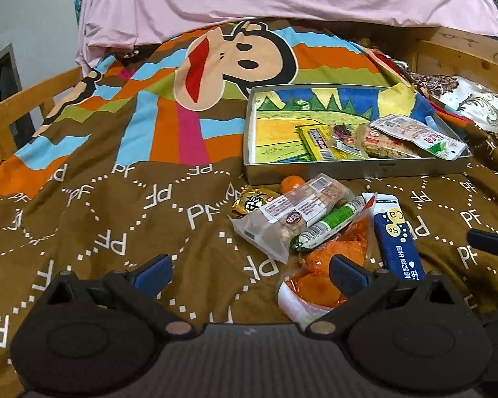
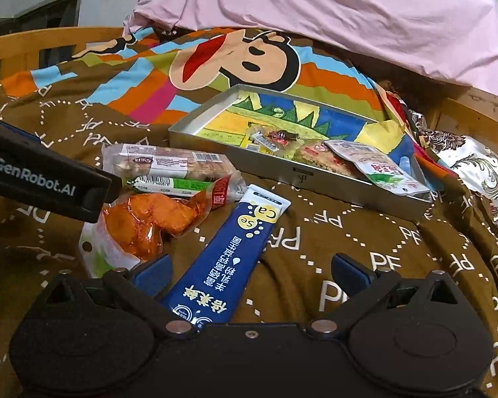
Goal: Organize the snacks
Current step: 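Grasp blue milk-powder stick with right tool, then grasp orange chips bag with left tool while right tool holds blue stick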
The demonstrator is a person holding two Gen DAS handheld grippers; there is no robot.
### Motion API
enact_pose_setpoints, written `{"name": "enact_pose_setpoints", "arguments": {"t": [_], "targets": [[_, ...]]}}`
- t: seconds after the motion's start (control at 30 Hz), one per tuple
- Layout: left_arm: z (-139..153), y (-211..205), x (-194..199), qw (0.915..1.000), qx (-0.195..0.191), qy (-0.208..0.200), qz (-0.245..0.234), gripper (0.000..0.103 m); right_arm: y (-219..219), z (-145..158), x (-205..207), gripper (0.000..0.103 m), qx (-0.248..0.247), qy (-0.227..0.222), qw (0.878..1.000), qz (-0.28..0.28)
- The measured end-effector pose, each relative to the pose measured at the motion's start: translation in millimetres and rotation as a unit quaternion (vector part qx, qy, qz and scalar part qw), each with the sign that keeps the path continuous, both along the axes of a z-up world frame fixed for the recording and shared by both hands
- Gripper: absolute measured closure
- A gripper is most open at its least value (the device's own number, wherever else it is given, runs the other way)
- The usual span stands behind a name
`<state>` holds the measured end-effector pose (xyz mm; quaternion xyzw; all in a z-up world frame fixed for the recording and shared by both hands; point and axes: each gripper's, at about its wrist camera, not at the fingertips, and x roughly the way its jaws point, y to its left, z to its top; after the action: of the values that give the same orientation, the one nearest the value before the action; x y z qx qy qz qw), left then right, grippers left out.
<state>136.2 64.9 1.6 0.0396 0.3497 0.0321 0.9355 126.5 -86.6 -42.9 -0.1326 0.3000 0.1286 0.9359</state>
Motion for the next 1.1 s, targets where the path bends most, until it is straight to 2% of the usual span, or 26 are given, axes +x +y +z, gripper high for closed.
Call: {"name": "enact_pose_setpoints", "arguments": {"t": [0.13,0.2,0.33,0.43,0.73,0.97,1.1], "targets": [[-4,0,4,0.9998,-0.017,0.007,-0.007,0.001,6,-6,5,0.011,-0.001,0.013,1.0,0.013],[-6,0,6,0.9994,-0.03,0.012,-0.011,0.001,6,-9,6,0.024,0.002,0.021,1.0,0.015],[-10,-3,9,0.9983,-0.045,0.024,-0.028,0.001,-2,-10,5,0.038,0.028,0.046,0.998,0.026],[-14,-10,12,0.9973,-0.047,0.033,-0.046,0.001,-9,-6,1,0.053,0.035,0.055,0.997,0.039],[-25,-32,28,0.9946,-0.029,0.057,-0.082,0.001,-58,11,-19,0.059,0.021,0.077,0.995,0.058],[-32,-39,38,0.9925,-0.023,0.08,-0.089,0.019,-63,11,-28,0.059,0.025,0.051,0.996,0.066],[-32,-37,40,0.9927,-0.026,0.082,-0.084,0.023,-61,9,-25,0.056,0.034,0.041,0.996,0.076]]}}
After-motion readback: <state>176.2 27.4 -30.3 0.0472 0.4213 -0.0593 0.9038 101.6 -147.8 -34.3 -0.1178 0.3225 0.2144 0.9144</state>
